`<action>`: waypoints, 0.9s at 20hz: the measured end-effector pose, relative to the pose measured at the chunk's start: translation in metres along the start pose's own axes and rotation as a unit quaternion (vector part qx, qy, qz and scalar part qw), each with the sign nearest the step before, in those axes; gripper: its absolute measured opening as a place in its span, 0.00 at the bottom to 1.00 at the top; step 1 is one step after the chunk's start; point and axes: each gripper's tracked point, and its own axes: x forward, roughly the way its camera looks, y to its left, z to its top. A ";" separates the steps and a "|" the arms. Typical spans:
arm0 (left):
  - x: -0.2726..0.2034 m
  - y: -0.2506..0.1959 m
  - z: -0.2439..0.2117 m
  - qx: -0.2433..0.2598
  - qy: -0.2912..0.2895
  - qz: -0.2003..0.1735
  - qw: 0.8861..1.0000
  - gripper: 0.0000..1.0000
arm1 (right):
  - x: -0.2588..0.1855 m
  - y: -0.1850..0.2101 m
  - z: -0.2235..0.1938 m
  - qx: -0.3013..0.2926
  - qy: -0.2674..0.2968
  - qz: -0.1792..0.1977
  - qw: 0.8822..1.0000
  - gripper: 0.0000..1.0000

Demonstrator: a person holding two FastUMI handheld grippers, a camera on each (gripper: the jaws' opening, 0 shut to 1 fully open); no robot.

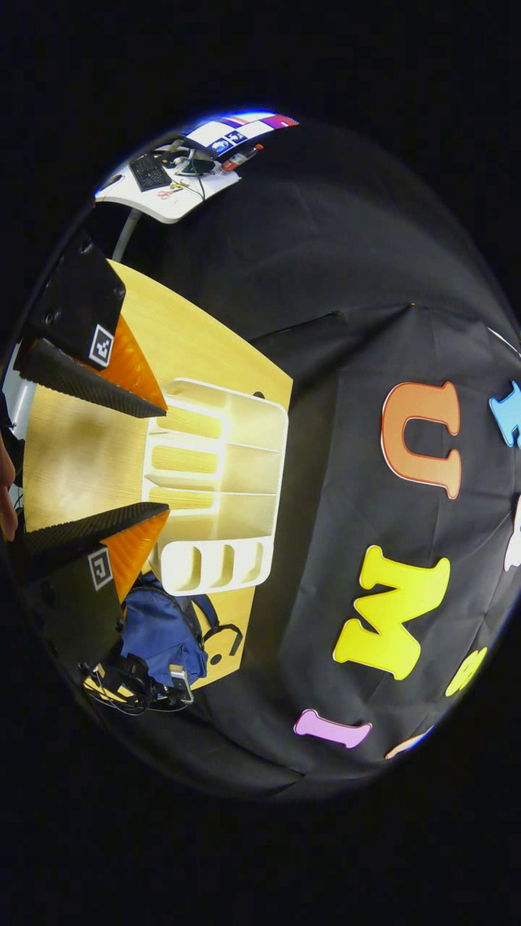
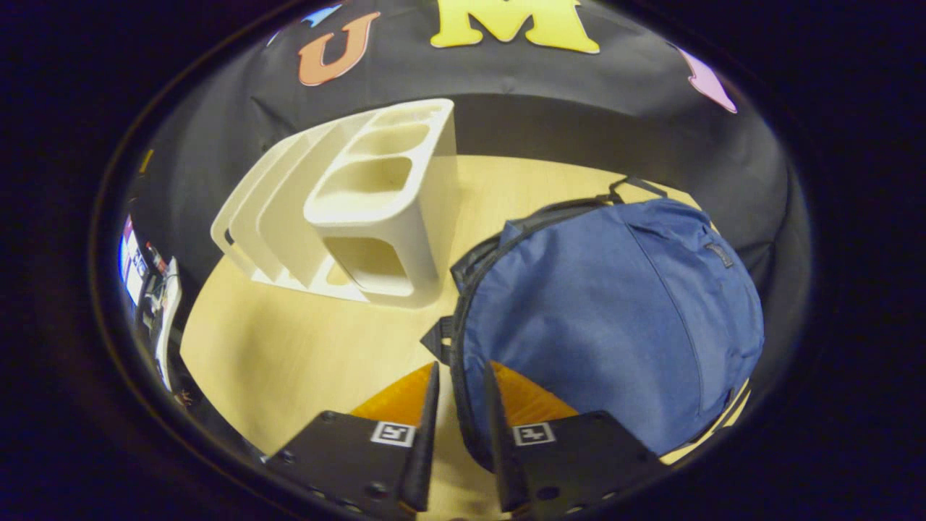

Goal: Open the schoolbag, grab two books from the bookshelf and put them into the schoolbag.

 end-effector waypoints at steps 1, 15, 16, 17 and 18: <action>0.003 -0.004 0.004 0.003 -0.009 -0.004 1.000 0.75 | -0.010 0.004 0.010 -0.003 -0.013 0.007 1.000 0.46; -0.048 -0.070 0.120 0.088 -0.238 -0.021 0.967 0.98 | -0.300 -0.052 0.262 0.004 -0.431 -0.102 0.897 0.93; -0.055 -0.071 0.125 0.080 -0.247 -0.026 0.965 0.98 | -0.312 -0.048 0.270 0.003 -0.442 -0.106 0.891 0.93; -0.058 -0.074 0.131 0.076 -0.253 -0.028 0.964 0.98 | -0.321 -0.045 0.272 0.004 -0.450 -0.106 0.887 0.93; -0.065 -0.075 0.135 0.072 -0.265 -0.028 0.961 0.98 | -0.332 -0.042 0.270 0.007 -0.457 -0.106 0.883 0.94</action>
